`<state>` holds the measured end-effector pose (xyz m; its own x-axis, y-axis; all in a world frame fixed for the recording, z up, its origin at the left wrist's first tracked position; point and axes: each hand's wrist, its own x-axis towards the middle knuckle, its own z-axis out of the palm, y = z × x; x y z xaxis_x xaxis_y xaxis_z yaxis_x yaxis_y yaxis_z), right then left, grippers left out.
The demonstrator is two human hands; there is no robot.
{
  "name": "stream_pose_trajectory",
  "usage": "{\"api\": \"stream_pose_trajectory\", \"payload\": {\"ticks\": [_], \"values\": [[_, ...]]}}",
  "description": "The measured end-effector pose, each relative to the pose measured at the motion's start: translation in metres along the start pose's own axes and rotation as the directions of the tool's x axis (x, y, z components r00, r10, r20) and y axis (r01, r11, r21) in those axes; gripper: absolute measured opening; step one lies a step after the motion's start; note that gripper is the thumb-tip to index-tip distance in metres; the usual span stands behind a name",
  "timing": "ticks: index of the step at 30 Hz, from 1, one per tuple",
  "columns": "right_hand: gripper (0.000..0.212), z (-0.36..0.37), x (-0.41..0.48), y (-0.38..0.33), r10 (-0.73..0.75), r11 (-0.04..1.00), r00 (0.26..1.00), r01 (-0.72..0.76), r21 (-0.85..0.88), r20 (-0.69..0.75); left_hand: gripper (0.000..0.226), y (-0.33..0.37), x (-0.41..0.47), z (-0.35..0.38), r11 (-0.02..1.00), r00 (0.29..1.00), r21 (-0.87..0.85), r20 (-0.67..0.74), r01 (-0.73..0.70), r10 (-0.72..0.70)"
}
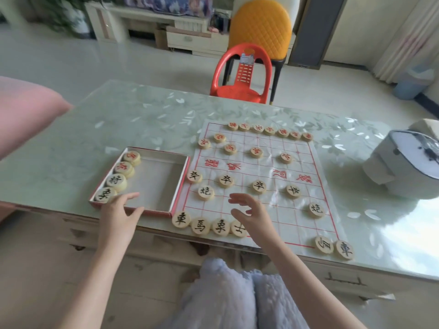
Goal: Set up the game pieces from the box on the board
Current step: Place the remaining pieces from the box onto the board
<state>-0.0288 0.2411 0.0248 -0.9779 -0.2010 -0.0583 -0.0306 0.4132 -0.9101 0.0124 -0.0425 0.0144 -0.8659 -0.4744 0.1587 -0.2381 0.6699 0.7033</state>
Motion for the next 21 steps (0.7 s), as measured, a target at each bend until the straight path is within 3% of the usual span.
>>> {"api": "stream_pose_trajectory", "payload": {"ticks": [6, 10, 14, 18, 21], "values": [[0.029, 0.038, 0.012, -0.016, -0.027, 0.999, 0.998, 0.03, -0.038, 0.059, 0.021, -0.044, 0.039, -0.018, 0.975, 0.989, 0.204, -0.132, 0.092, -0.065], [0.03, 0.052, 0.017, -0.023, -0.039, 0.997, 0.995, 0.045, -0.062, 0.091, 0.025, -0.052, 0.057, -0.016, 0.911, 0.995, 0.402, -0.058, 0.095, -0.079], [0.029, 0.061, 0.022, -0.027, -0.047, 0.995, 0.993, 0.057, -0.083, 0.111, 0.035, -0.054, 0.07, -0.014, 0.862, 0.995, 0.497, -0.019, 0.094, -0.097], [0.031, 0.076, 0.027, -0.029, -0.039, 0.996, 0.991, 0.05, -0.079, 0.131, 0.035, -0.052, 0.074, -0.015, 0.869, 0.996, 0.486, -0.049, 0.095, -0.081], [0.031, 0.097, 0.032, -0.039, -0.048, 0.995, 0.983, 0.063, -0.08, 0.178, 0.041, -0.053, 0.074, -0.02, 0.943, 0.991, 0.313, -0.109, 0.112, -0.081]]}}
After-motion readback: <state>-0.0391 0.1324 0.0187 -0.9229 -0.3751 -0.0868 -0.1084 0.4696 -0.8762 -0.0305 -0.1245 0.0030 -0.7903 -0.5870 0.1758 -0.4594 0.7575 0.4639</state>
